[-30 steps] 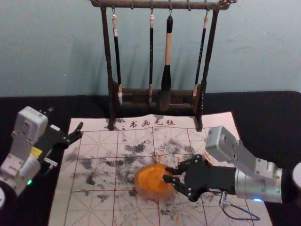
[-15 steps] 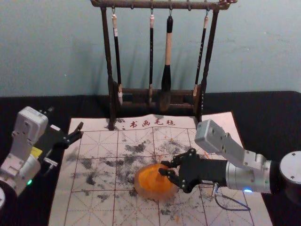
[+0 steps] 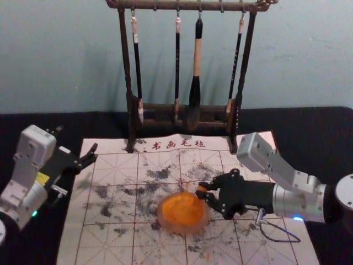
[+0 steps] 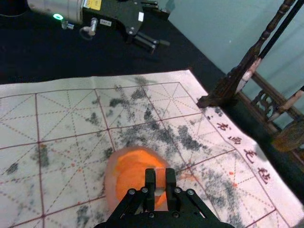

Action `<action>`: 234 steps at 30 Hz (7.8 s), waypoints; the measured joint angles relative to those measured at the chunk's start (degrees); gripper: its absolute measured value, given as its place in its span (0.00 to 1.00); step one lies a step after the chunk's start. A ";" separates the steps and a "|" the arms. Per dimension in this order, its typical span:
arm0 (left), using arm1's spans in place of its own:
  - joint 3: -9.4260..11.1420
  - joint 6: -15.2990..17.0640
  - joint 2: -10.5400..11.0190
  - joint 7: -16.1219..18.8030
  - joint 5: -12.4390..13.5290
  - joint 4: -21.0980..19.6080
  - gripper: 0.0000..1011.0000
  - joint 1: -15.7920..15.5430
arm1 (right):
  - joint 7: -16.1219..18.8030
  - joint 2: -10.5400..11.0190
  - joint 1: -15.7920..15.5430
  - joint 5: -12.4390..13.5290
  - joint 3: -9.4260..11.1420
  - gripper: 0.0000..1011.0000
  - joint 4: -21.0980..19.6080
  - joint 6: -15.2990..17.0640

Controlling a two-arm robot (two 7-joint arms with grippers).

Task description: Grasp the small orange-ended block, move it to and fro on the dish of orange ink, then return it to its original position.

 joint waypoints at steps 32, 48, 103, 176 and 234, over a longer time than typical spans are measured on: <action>0.00 0.00 0.00 0.00 0.00 0.00 0.99 0.00 | 2.11 0.35 -0.26 0.29 -2.85 0.10 -2.15 0.13; 0.00 0.00 0.00 0.00 0.00 0.00 0.99 0.00 | 1.97 -2.20 2.68 -0.40 -3.81 0.10 1.90 0.59; 0.00 0.00 0.00 0.00 0.00 0.00 0.99 0.00 | 2.57 -0.98 2.46 1.39 -3.82 0.10 0.87 1.65; 0.00 0.00 0.00 0.00 0.00 0.00 0.99 0.00 | 2.43 -2.37 4.22 0.91 -4.92 0.10 3.00 2.06; 0.00 0.00 0.00 0.00 0.00 0.00 0.99 0.00 | 2.88 -1.86 4.89 0.87 -5.16 0.10 3.06 2.27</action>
